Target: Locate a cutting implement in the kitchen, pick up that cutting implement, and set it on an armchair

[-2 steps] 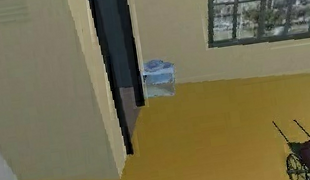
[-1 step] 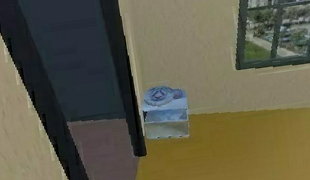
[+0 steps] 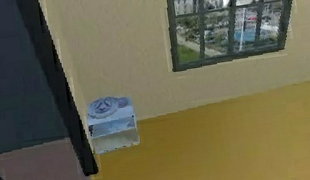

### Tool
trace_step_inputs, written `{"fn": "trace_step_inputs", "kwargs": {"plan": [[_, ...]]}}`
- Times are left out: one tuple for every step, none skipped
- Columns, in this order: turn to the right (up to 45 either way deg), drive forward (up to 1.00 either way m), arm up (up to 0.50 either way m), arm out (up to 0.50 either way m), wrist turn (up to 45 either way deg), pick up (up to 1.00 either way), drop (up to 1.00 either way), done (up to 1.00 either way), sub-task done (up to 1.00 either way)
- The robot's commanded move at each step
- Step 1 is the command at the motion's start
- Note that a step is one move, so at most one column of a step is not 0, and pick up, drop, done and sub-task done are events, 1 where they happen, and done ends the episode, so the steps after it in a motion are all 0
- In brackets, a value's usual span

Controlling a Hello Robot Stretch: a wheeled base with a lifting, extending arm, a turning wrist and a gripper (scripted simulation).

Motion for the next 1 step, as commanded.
{"fn": "trace_step_inputs", "kwargs": {"plan": [[0.0, 0.10, 0.00, 0.00, 0.0, 0.00, 0.00, 0.00, 0.00]]}}
